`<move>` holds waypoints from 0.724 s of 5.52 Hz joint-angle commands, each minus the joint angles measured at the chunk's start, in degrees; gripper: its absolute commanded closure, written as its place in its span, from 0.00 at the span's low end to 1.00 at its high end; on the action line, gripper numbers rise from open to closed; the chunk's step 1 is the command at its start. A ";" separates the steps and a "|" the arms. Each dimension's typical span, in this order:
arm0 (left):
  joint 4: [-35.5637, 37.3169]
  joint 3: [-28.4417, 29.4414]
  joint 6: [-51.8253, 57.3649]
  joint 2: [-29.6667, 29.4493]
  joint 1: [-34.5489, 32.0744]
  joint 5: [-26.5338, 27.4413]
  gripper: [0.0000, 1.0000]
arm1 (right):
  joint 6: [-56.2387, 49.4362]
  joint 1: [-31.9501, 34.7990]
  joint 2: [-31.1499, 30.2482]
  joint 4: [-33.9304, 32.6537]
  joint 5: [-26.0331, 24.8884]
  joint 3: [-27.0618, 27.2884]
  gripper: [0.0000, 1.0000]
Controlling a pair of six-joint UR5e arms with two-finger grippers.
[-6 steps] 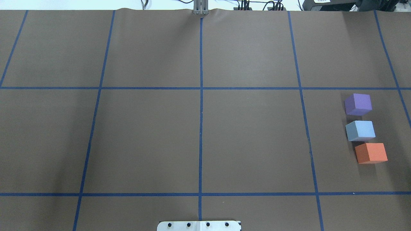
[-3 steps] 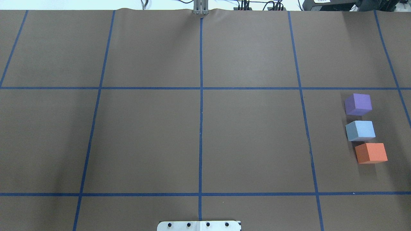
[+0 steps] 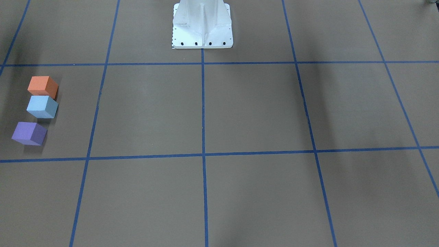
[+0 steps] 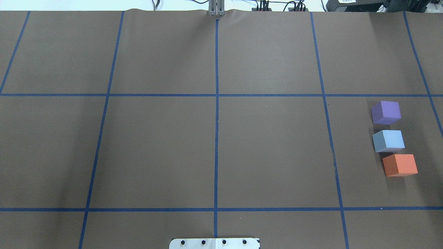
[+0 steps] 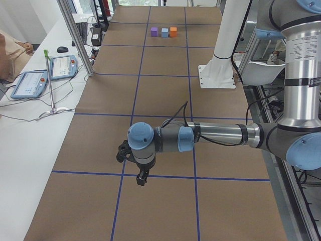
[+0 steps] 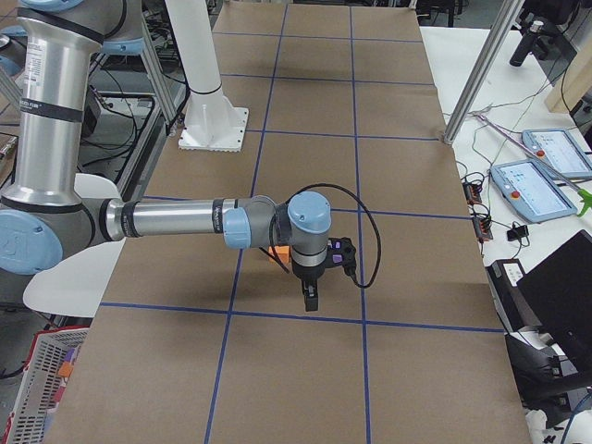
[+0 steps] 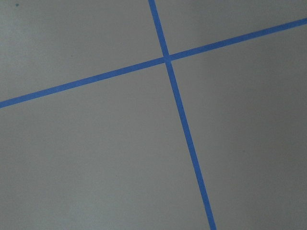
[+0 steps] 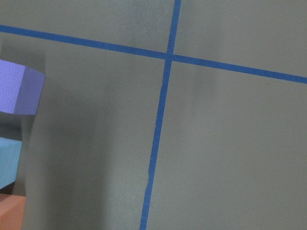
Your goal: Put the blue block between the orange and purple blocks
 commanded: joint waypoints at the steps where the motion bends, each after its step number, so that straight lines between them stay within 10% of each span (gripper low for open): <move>1: 0.00 -0.33 0.00 0.00 0.02 0.00 0.00 | 0.07 0.00 0.12 0.27 0.05 0.03 0.00; 4: -1.49 0.02 0.00 0.00 0.02 0.00 0.00 | 0.07 -0.09 0.12 0.27 0.05 -0.06 0.00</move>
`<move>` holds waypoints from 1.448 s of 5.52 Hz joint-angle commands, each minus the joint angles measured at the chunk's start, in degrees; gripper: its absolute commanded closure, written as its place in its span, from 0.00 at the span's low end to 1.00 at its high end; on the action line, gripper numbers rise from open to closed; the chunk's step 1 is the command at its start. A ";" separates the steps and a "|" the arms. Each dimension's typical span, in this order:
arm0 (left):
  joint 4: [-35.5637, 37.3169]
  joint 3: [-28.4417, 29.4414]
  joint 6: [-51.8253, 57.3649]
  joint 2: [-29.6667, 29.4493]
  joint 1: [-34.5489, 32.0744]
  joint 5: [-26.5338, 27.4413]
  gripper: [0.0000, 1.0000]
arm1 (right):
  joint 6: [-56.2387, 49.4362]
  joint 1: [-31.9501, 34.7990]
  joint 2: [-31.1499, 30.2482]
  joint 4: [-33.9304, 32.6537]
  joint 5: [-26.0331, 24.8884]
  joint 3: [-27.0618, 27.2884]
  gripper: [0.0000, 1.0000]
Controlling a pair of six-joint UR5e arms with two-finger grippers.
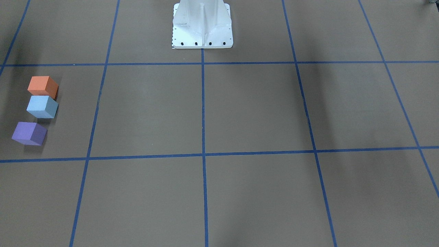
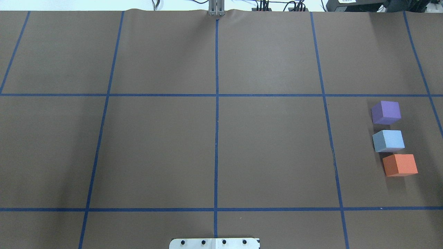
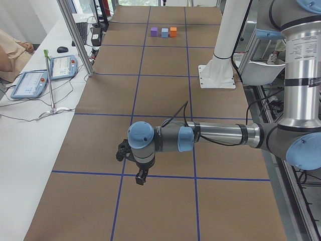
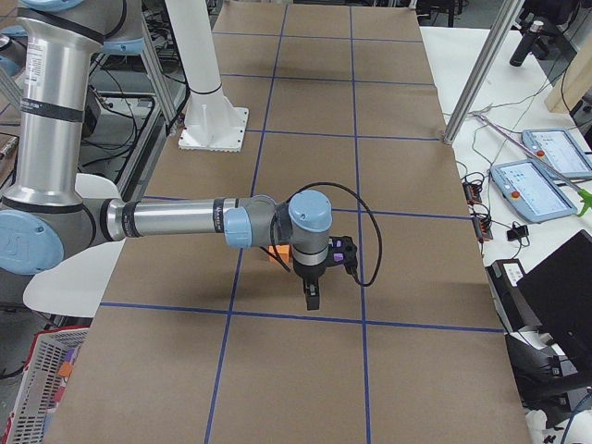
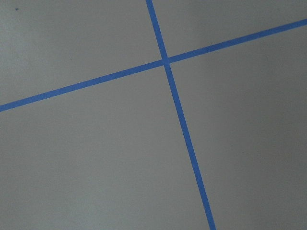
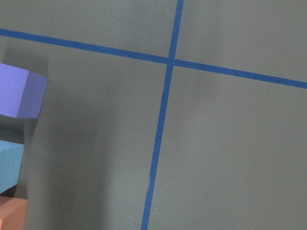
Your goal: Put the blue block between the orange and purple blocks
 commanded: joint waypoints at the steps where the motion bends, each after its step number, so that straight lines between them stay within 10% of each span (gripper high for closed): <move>1: -0.19 0.05 0.00 0.00 0.00 0.00 0.00 | 0.00 -0.02 0.00 0.00 0.00 -0.07 0.00; 8: -0.19 0.14 0.00 0.97 0.00 0.00 0.00 | -0.17 -0.02 0.00 -0.08 0.00 -0.07 0.00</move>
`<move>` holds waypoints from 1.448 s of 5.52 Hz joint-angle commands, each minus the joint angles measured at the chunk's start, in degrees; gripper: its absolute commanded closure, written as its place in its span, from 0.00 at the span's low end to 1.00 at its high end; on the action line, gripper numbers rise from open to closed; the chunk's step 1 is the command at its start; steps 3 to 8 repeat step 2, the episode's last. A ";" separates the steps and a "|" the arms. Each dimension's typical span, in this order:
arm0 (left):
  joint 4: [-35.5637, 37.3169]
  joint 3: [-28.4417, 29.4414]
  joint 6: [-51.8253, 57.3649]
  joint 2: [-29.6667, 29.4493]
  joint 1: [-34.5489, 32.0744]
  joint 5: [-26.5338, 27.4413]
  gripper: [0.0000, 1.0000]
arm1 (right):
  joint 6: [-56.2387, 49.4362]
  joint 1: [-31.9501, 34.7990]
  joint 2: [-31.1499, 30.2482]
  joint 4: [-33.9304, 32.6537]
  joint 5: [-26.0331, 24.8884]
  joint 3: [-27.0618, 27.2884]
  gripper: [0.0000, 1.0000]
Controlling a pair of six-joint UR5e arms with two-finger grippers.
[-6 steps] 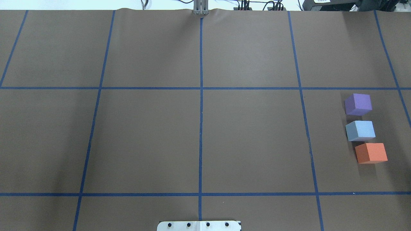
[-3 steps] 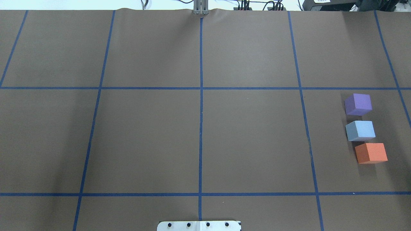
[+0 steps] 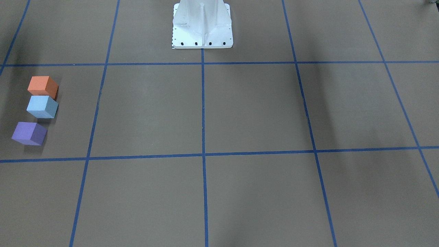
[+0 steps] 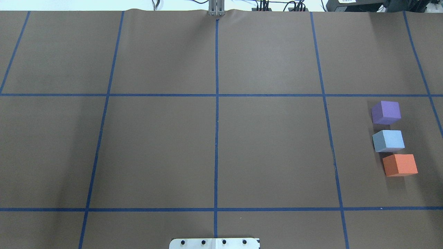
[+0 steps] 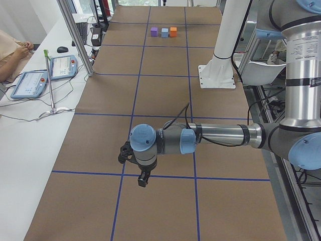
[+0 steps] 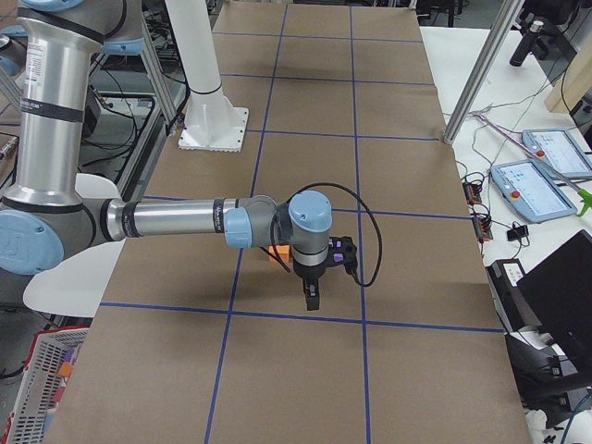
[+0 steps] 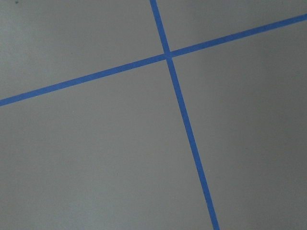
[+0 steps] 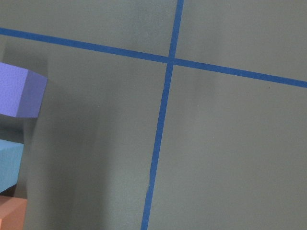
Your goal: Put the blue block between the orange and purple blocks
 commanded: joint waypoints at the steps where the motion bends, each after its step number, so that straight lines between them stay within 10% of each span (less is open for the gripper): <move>1: 0.09 0.00 0.00 0.02 0.09 0.00 0.00 | -0.03 0.00 0.00 -0.05 0.00 0.00 0.00; 8: -0.09 -0.17 0.00 -0.16 0.18 0.00 0.00 | -0.11 0.00 -0.09 -0.05 0.00 0.00 0.00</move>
